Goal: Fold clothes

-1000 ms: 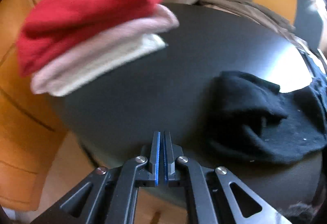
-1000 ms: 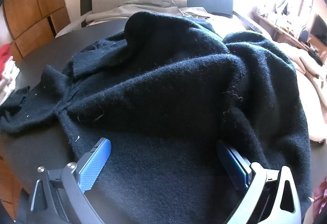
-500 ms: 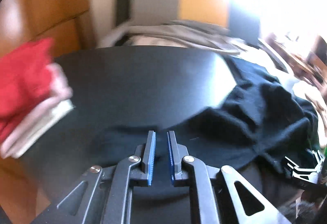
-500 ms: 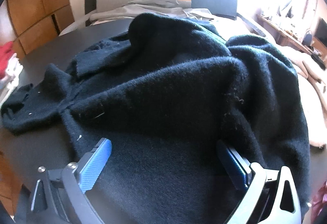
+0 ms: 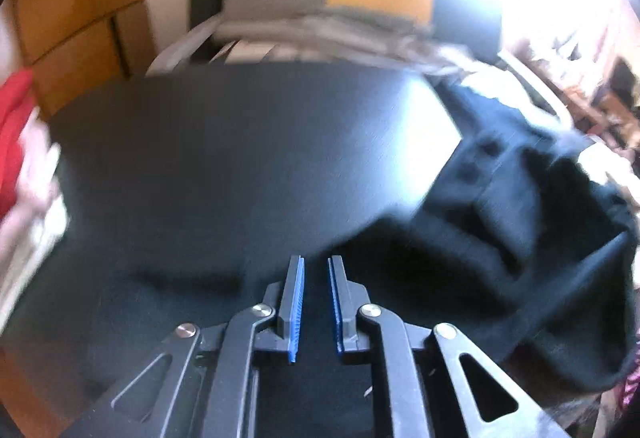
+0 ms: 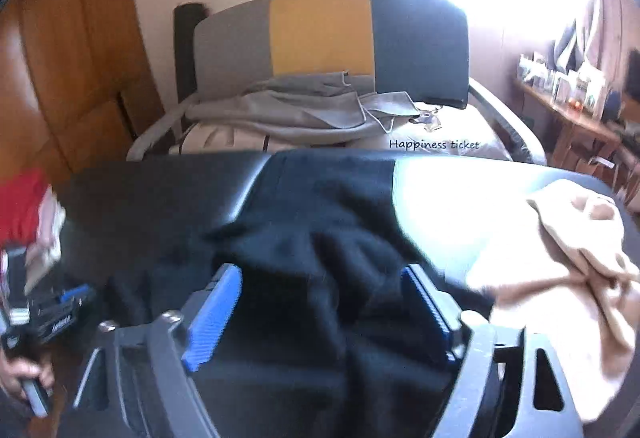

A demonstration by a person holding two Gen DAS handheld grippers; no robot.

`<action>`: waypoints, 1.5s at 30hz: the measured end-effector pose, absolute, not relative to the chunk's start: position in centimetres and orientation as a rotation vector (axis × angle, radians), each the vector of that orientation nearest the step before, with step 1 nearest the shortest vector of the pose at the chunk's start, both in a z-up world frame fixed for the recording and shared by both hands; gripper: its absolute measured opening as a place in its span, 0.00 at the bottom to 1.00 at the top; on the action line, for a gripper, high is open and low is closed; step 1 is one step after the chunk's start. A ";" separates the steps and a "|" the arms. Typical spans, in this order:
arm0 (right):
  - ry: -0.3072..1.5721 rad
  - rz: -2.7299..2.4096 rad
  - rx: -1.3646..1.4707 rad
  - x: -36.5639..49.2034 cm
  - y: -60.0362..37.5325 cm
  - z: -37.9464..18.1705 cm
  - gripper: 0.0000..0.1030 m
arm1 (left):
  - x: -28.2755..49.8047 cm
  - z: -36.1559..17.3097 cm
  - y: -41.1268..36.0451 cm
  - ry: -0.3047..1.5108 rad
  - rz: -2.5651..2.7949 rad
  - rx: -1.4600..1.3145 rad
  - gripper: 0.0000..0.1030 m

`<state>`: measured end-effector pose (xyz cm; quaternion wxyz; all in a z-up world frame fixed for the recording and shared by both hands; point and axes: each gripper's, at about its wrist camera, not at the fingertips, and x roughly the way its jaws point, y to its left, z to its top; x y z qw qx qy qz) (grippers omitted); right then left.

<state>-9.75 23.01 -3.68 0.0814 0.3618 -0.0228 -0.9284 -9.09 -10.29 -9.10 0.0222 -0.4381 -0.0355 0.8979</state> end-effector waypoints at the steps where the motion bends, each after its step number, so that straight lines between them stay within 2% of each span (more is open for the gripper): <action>1: -0.075 -2.772 1.102 -11.4 23.5 -3.8 0.74 | -10.0 -8.1 -9.6 -0.119 2.746 -1.317 0.11; 5: -0.102 -2.734 1.232 -18.3 25.3 -4.8 0.74 | -16.5 -5.7 -5.7 -0.216 2.531 -1.235 0.16; 12: 0.053 -2.594 1.431 -26.9 24.5 -7.8 0.71 | -25.4 -6.8 1.8 0.021 2.482 -1.239 0.18; 18: 0.084 -2.539 1.560 -29.7 24.6 -11.6 0.70 | -30.5 -10.5 4.1 0.029 2.417 -1.374 0.25; 21: 0.083 -2.531 1.583 -30.1 25.0 -13.1 0.53 | -31.2 -11.7 4.8 0.047 2.416 -1.402 0.25; 24: 0.071 -2.538 1.545 -30.0 25.0 -13.4 0.48 | -31.1 -11.8 6.0 0.086 2.419 -1.369 0.25; 27: 0.124 -2.538 1.505 -29.7 24.1 -13.3 0.32 | -30.6 -11.9 7.3 0.143 2.408 -1.371 0.25; 29: 0.188 -2.534 1.481 -29.4 23.2 -13.3 0.17 | -30.3 -12.1 8.3 0.195 2.425 -1.349 0.18; 30: 0.228 -2.533 1.471 -29.2 22.6 -13.3 0.14 | -29.9 -12.1 8.6 0.208 2.442 -1.318 0.05; 31: 0.266 -2.533 1.464 -29.1 22.1 -13.2 0.09 | -29.6 -12.1 8.6 0.217 2.458 -1.299 0.04; 36: 0.409 -2.569 1.385 -28.7 20.3 -11.7 0.07 | -29.0 -10.9 5.9 0.146 2.594 -1.201 0.02; 40: 0.382 -2.597 1.272 -29.4 19.3 -9.0 0.07 | -30.0 -9.4 3.1 0.087 2.679 -1.148 0.02; 45: 0.311 -2.664 1.198 -32.8 17.8 -7.2 0.07 | -32.4 -8.8 2.0 0.154 2.784 -1.113 0.02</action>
